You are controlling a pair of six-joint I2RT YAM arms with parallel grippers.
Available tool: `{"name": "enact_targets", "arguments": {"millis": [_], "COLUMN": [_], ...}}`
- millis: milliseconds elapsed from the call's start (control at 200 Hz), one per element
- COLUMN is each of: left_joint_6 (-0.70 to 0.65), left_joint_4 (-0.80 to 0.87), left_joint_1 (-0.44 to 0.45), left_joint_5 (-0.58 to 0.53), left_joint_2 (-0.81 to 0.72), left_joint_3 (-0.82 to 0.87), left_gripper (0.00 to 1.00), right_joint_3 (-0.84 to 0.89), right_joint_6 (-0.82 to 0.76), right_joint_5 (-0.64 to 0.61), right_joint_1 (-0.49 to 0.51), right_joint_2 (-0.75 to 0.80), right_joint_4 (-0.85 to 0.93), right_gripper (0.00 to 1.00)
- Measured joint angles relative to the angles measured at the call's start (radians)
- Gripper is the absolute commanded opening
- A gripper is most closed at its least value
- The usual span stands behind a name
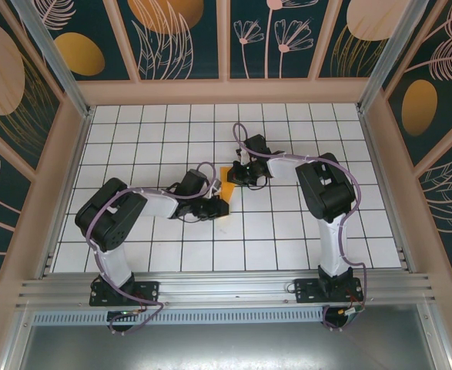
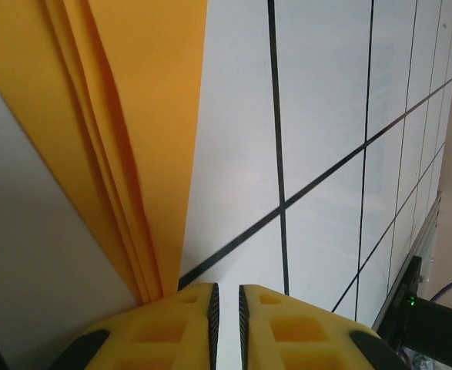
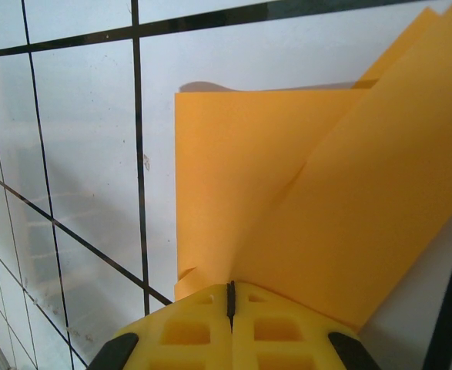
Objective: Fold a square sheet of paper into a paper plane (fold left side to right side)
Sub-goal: Fold the wing for the fifth time at the center of the table, then move the paper plane to the center of the table.
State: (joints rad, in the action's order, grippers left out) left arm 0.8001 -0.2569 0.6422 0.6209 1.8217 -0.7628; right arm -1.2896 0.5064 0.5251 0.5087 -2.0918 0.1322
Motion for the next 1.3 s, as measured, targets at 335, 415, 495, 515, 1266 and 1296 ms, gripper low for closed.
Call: {"name": "enact_targets", "arguments": {"millis": [335, 415, 495, 515, 1266, 1296], "left_joint_6": [0.0, 0.0, -0.003, -0.004, -0.055, -0.055], "left_joint_4": [0.061, 0.06, 0.055, 0.055, 0.055, 0.055], "left_joint_1": [0.001, -0.025, -0.079, -0.092, -0.215, -0.215], "left_joint_5": [0.023, 0.029, 0.023, 0.02, -0.519, -0.526], "left_joint_2": [-0.085, -0.151, -0.221, -0.236, -0.509, -0.512], "left_joint_3": [0.016, 0.013, 0.01, 0.009, -0.021, -0.019], "left_gripper": [0.16, 0.2, 0.25, 0.26, 0.64, 0.64], "right_joint_3": [0.0, 0.003, 0.024, 0.032, 0.215, 0.219], "right_joint_6": [-0.003, -0.003, -0.008, -0.008, 0.068, 0.077], "right_joint_5": [0.0, -0.009, -0.023, -0.028, -0.45, -0.446], "right_joint_1": [0.0, 0.0, -0.003, -0.004, 0.108, 0.108], "right_joint_2": [0.002, 0.003, 0.022, 0.031, 0.314, 0.304], "right_joint_4": [-0.007, -0.029, -0.055, -0.062, 0.06, 0.06], "right_gripper": [0.05, 0.14, 0.24, 0.27, 0.51, 0.45]}}
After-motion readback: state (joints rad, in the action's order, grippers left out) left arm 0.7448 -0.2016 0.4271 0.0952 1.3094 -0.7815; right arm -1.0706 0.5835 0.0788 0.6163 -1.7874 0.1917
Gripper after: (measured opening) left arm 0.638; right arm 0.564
